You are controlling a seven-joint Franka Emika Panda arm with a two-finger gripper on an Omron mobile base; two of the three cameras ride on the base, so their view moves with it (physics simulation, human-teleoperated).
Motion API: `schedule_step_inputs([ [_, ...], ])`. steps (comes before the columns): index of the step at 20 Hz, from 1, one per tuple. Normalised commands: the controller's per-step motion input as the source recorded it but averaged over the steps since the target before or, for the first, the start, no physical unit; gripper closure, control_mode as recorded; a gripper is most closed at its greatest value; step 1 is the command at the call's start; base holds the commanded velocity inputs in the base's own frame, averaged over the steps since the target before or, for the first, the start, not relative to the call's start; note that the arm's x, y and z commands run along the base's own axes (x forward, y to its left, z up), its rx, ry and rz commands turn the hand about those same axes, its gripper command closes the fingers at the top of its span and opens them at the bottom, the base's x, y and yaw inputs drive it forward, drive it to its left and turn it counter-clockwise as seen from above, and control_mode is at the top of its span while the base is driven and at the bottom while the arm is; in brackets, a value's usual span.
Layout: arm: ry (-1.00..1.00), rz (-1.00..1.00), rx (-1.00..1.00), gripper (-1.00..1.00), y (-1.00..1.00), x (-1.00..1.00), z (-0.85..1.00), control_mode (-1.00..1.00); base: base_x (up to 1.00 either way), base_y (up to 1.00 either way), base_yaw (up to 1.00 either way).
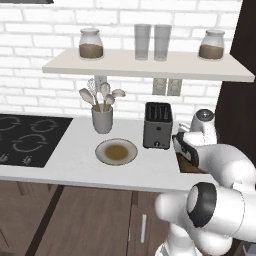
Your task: Pick up the knife from the drawer and place it on the cutting board. Then place the meat from the plate to the cutting board.
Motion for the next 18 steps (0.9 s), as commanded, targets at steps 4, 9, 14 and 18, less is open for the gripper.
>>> schedule_step_inputs([
  [4, -0.04, 0.01, 0.0, -1.0, 0.25, -0.48, 0.76, -1.0, 0.0, 0.0, 0.0],
  [9, -0.03, 0.11, 0.0, -1.0, 0.12, -0.68, 0.43, -1.0, 0.0, 0.0, 0.0],
  [14, 0.0, 0.16, 0.0, -1.0, 0.32, -0.55, 0.09, -1.0, 0.0, 0.0, 0.0],
  [18, 0.0, 0.17, 0.0, -1.0, 0.46, -0.36, 0.01, -1.0, 0.0, 0.0, 0.0],
])
